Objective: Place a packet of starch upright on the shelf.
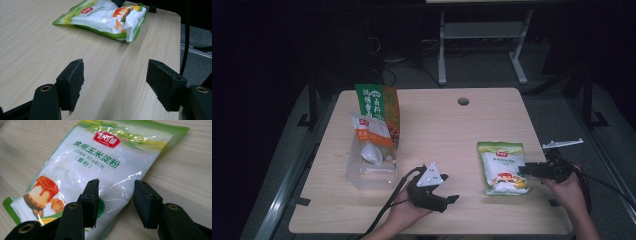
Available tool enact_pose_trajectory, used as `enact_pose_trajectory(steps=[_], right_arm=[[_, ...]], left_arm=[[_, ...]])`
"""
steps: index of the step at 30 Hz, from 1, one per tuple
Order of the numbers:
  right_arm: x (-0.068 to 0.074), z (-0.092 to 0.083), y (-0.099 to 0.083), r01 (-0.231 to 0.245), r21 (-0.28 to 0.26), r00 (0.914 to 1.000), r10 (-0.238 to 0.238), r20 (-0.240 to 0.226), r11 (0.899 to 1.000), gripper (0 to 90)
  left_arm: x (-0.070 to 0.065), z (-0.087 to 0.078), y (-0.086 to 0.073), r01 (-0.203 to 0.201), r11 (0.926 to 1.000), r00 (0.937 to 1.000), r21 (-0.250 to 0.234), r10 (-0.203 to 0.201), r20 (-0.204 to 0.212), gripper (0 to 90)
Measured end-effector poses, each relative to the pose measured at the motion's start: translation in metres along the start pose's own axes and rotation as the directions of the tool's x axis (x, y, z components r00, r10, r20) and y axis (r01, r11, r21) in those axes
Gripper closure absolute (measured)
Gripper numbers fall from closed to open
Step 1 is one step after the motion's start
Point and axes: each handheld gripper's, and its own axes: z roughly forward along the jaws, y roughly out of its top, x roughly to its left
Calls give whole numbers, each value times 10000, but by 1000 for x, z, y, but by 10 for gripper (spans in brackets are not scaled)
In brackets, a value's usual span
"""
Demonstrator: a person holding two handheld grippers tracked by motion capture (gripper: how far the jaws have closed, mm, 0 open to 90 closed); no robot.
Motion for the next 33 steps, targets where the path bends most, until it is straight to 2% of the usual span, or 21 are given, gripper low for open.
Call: enact_pose_trajectory(steps=[10, 17, 21, 23, 28, 30, 31, 32, 33], right_arm=[[3, -4, -5, -280, -82, 9996, 281, 59, 9996, 617], [10, -2, -6, -164, 168, 9997, 167, -192, 9997, 615], [9, -1, 0, -59, 415, 9998, 65, -165, 9991, 553], [5, 4, 5, -66, 532, 9999, 72, -119, 9986, 499], [-5, 13, 13, -329, 628, 9988, 351, -355, 9975, 480], [-9, 18, 14, -478, 645, 9960, 524, -725, 9968, 525], [-9, 18, 14, -478, 645, 9960, 524, -725, 9968, 525], [-11, 20, 13, -580, 630, 9933, 639, -963, 9963, 604], [-11, 20, 13, -580, 630, 9933, 639, -963, 9963, 604]], left_arm=[[1, 1, 2, 5, 10000, 10000, 3, -5, -8, 302], [2, 1, 2, 53, 10000, 10000, -14, -53, -22, 302], [3, 2, 2, 43, 10000, 10000, 18, -43, -41, 302], [4, 3, 3, 198, 9998, 9998, 4, -198, 93, 303], [5, 6, 7, 178, 9998, 9998, 34, -178, 113, 303], [7, 9, 9, 226, 9997, 9996, 32, -227, 164, 302], [7, 9, 9, 226, 9997, 9996, 32, -227, 164, 302], [8, 10, 9, 224, 9997, 9996, 54, -225, 180, 302], [7, 11, 10, 279, 9996, 9994, 43, -280, 204, 302]])
